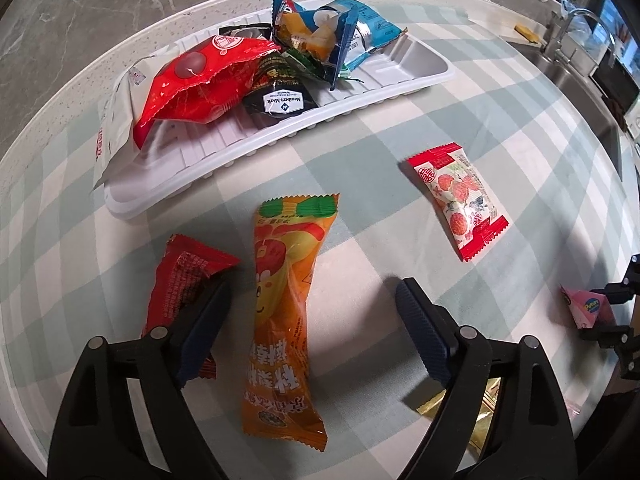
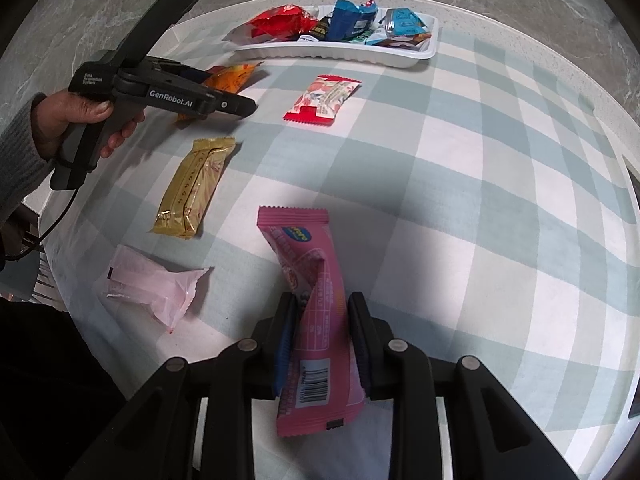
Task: Organize snacks
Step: 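Grasp the orange bar with the left tool, then carry the orange bar and pink bar to the tray and release both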
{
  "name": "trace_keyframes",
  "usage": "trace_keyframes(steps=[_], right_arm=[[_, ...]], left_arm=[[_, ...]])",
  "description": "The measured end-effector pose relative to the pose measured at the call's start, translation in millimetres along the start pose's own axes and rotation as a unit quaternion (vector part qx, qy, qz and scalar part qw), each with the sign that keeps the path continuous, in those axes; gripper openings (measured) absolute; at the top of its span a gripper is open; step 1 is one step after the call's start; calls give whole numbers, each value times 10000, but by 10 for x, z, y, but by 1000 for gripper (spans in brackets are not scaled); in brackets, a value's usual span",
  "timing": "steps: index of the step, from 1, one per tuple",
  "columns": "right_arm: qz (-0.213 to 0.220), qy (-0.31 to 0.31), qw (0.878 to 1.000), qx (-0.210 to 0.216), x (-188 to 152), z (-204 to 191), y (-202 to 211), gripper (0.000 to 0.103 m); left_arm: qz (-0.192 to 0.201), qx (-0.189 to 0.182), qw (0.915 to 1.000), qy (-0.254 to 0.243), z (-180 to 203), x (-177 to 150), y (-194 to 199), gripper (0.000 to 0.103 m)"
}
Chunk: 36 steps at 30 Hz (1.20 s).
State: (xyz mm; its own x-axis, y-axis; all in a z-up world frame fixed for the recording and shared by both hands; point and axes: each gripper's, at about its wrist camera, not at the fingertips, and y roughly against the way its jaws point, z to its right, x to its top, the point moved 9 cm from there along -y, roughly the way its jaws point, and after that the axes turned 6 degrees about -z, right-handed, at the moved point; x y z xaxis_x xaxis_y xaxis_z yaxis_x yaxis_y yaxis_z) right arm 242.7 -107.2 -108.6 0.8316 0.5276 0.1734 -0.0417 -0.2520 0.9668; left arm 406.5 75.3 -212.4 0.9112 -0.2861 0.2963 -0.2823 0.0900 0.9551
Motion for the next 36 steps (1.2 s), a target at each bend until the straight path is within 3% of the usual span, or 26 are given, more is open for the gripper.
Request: trace_keyframes(steps=[4, 6, 8, 11, 17, 26, 36], right_arm=[[5, -49, 10000, 66, 9, 12, 0, 30], [4, -78, 9999, 101, 14, 19, -2, 29], [9, -114, 9998, 139, 16, 22, -3, 29], [13, -235, 9994, 265, 20, 44, -3, 28], [42, -706, 9947, 748, 20, 133, 20, 27], [253, -1550, 9744, 1608, 177, 338, 139, 27], [574, -1965, 9538, 2198, 896, 530, 295, 27]], left_arm=[[37, -26, 10000, -34, 21, -10, 15, 79], [74, -77, 9998, -157, 87, -16, 48, 68], [107, -132, 9994, -291, 176, -18, 87, 42], [121, -157, 9992, -339, 241, -2, 105, 24], [124, -416, 9988, -223, 276, -16, 131, 20], [313, -1003, 9942, 225, 192, -32, 389, 20], [688, -1465, 9846, 666, -98, 349, 827, 20]])
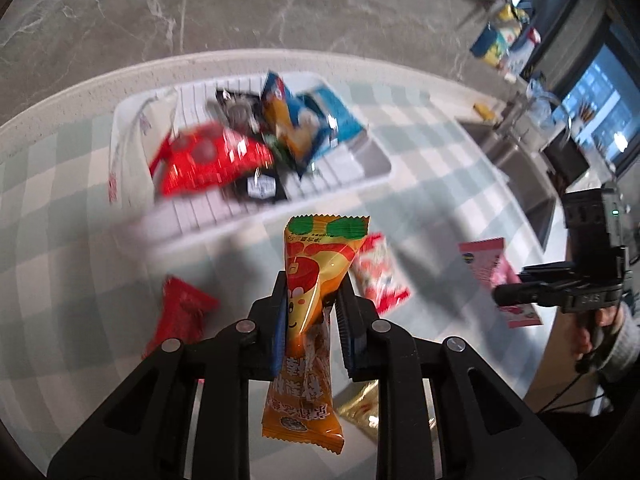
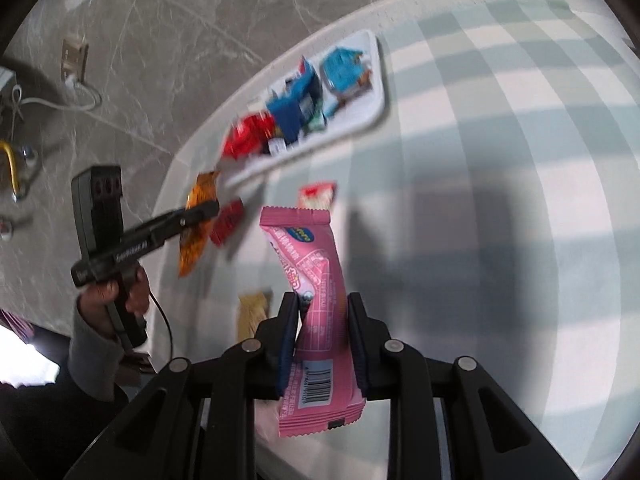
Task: Organize snacks
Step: 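Carry the orange bar and pink bar to the tray and release both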
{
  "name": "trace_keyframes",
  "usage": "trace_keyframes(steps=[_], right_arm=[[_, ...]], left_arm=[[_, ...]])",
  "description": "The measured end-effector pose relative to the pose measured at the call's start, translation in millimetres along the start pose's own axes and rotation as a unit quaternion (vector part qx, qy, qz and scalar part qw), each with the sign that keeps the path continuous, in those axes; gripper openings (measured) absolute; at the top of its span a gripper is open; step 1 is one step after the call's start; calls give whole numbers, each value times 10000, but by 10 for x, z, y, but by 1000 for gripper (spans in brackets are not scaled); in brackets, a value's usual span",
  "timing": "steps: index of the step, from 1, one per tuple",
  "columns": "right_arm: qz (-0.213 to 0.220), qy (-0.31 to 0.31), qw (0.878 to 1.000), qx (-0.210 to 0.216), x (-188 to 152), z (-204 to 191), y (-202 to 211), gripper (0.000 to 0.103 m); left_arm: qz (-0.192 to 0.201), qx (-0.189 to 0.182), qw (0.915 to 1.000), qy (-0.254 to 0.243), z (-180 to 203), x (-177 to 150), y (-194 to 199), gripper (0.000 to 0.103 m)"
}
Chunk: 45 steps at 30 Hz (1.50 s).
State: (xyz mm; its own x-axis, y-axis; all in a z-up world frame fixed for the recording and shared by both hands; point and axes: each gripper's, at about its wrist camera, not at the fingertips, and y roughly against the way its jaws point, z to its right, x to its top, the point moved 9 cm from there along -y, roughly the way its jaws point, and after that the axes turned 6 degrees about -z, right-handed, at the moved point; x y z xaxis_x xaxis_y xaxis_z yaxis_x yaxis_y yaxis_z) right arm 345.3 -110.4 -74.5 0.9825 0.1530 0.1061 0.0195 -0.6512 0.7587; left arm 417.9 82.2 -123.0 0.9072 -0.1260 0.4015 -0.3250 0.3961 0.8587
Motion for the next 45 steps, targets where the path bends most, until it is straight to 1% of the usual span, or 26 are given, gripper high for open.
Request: trace_keyframes(steps=[5, 9, 12, 16, 18, 23, 29, 30, 31, 33, 35, 36, 37, 40, 42, 45], right_arm=[[196, -23, 9997, 150, 500, -146, 19, 27], [346, 11, 9993, 130, 964, -253, -10, 27], [418, 6, 9991, 74, 1272, -278, -61, 27], [477, -82, 9988, -13, 1649, -240, -165, 27], [499, -134, 9987, -31, 1830, -227, -229, 27], [511, -254, 9983, -140, 2177, -184, -402, 27], [419, -286, 9983, -294, 2380, -120, -625, 27], [421, -270, 9981, -347, 2404, -110, -651, 28], [418, -241, 9980, -418, 2430, -100, -679, 31], [437, -176, 9971, -596, 2474, -93, -717, 31], [445, -46, 9969, -644, 2492, -120, -731, 33], [481, 39, 9961, -735, 2491, -131, -721, 34], [509, 117, 9955, -790, 2492, -147, -708, 37], [601, 279, 9939, -884, 2471, -218, -649, 38], [686, 351, 9931, -887, 2450, -241, -586, 40], [825, 469, 9914, -899, 2399, -286, -471, 42]], left_arm=[[149, -82, 9998, 78, -108, 356, 151, 20], [236, -79, 9996, 130, -232, 684, 205, 20], [256, -29, 9995, 197, -355, 923, 181, 20], [283, -128, 9985, 447, -530, 1184, 115, 20], [299, -95, 9981, 531, -627, 1315, 81, 20], [280, -15, 9976, 639, -812, 1520, -36, 20], [240, 82, 9964, 808, -995, 1674, -221, 20], [250, 142, 9960, 842, -1036, 1699, -258, 20], [242, 182, 9957, 873, -1066, 1709, -276, 20], [214, 266, 9953, 907, -1133, 1725, -347, 21], [178, 353, 9951, 908, -1183, 1735, -402, 22], [173, 373, 9951, 902, -1198, 1739, -421, 24], [173, 396, 9950, 906, -1212, 1742, -433, 30], [225, 456, 9945, 915, -1256, 1746, -441, 59], [285, 420, 9945, 917, -1253, 1751, -416, 59], [386, 506, 9943, 856, -1175, 1681, -307, 59]])
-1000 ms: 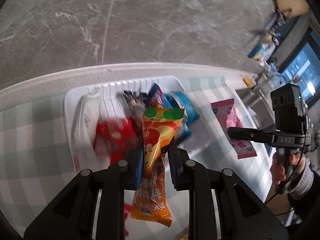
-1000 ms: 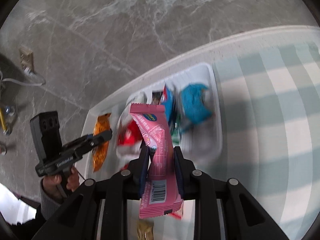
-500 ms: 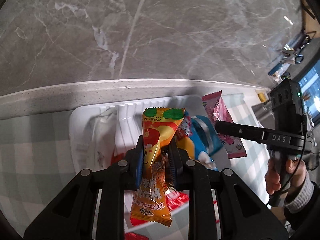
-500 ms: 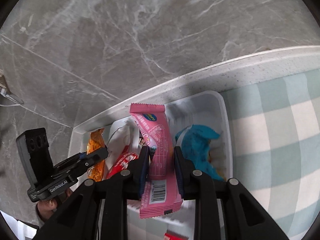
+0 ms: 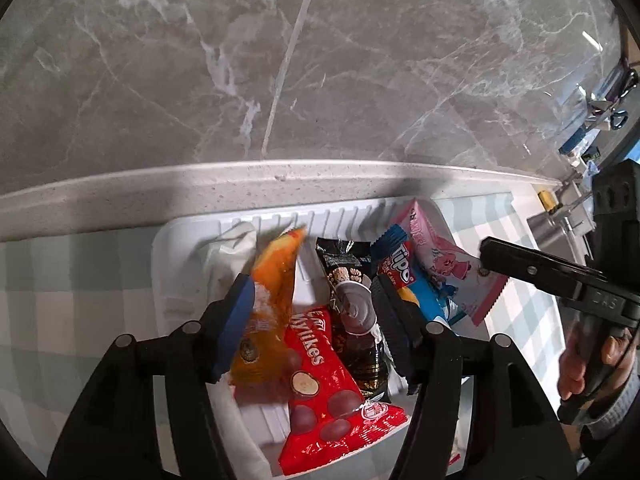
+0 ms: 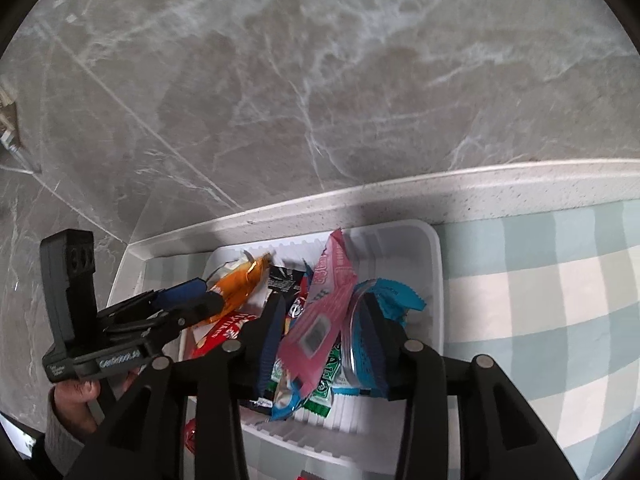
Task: Organize snacks
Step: 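Carry the orange bar and pink bar to the tray and release both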
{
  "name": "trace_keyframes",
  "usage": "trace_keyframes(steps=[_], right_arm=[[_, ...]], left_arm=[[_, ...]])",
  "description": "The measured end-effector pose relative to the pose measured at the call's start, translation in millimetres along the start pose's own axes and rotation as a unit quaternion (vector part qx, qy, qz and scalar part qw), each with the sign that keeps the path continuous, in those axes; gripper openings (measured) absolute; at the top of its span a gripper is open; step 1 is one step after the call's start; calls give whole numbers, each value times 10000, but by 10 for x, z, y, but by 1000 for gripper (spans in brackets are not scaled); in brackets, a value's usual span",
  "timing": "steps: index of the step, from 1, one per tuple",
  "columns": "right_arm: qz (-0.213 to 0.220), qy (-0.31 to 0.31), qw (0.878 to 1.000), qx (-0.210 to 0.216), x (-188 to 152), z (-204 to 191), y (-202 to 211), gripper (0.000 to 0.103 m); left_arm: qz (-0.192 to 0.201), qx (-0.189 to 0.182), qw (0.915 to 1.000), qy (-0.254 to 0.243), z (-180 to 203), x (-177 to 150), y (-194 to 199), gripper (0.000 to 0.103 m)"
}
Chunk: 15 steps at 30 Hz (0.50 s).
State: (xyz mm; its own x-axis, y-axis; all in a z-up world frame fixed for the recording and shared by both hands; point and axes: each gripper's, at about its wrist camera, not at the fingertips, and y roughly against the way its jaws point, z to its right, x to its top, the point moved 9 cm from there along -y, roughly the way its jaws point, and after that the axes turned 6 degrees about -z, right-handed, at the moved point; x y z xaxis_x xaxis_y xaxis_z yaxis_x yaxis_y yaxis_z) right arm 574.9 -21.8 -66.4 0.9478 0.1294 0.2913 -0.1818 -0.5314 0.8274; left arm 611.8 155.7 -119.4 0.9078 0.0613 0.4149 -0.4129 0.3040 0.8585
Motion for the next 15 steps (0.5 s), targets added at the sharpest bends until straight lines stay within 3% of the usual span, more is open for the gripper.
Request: trace_keyframes(steps=[4, 15], right_arm=[[163, 159, 9997, -57, -80, -49, 198, 44], [406, 489, 9978, -202, -568, -237, 598, 49]], left_arm=[[132, 62, 9998, -117, 109, -60, 193, 59], [554, 719, 9926, -806, 433, -414, 797, 59]])
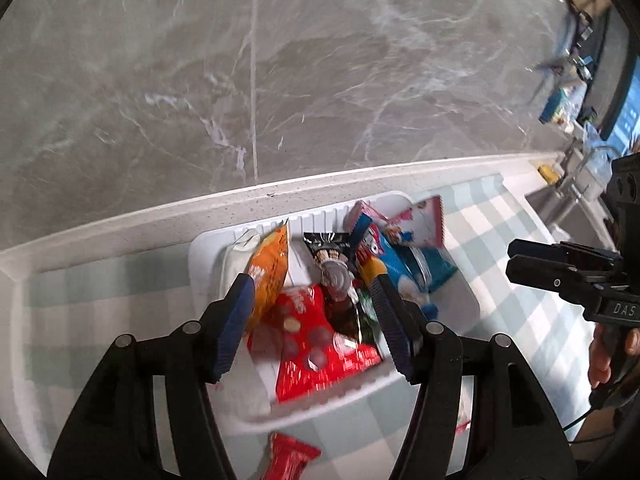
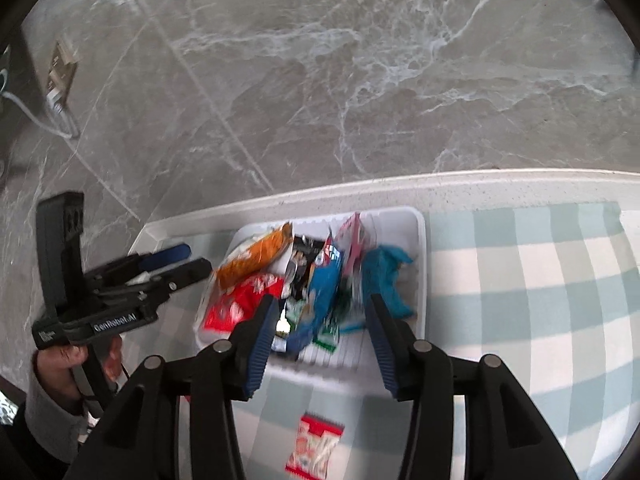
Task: Organize snacks
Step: 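Carry the orange bar and pink bar to the tray and release both, then grasp the red packet with the left tool while the right tool grasps the red-and-white candy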
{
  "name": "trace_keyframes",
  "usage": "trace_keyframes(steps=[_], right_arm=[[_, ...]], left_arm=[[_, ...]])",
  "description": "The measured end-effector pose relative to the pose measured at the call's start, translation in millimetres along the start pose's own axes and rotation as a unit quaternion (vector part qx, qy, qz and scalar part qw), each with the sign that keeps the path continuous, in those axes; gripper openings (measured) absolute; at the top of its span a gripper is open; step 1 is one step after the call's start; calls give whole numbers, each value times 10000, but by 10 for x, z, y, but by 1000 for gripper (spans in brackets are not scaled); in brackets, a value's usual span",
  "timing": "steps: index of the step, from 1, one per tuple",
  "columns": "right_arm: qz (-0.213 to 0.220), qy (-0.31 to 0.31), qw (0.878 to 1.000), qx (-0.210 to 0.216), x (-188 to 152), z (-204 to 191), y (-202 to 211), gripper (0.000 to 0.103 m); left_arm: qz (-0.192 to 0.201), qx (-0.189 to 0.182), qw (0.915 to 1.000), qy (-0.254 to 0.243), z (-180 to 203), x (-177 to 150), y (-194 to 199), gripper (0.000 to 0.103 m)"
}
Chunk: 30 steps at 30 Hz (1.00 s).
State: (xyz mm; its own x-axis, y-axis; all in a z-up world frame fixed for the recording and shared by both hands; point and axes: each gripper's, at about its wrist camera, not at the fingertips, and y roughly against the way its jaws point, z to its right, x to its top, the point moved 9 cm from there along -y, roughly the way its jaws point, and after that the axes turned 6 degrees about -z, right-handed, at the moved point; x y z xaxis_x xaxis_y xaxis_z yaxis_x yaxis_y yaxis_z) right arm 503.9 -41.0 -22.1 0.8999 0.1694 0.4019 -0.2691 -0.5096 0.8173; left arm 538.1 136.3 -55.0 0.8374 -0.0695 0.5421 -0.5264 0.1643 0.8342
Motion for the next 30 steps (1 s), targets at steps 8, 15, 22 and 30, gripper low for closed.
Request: trace_keyframes(steps=[8, 15, 22, 30], right_arm=[[-143, 185, 9997, -79, -530, -131, 166, 50], [-248, 187, 9995, -104, -827, -197, 225, 50], [-299, 272, 9990, -193, -1026, -275, 270, 51], [-419, 321, 9981, -314, -1201, -298, 227, 53]], left_arm=[[72, 346, 9986, -385, 210, -403, 374, 59], [15, 442, 9974, -574, 341, -785, 544, 59], [-82, 522, 9961, -705, 387, -1078, 596, 59], [-221, 494, 9963, -672, 312, -1286, 546, 60]])
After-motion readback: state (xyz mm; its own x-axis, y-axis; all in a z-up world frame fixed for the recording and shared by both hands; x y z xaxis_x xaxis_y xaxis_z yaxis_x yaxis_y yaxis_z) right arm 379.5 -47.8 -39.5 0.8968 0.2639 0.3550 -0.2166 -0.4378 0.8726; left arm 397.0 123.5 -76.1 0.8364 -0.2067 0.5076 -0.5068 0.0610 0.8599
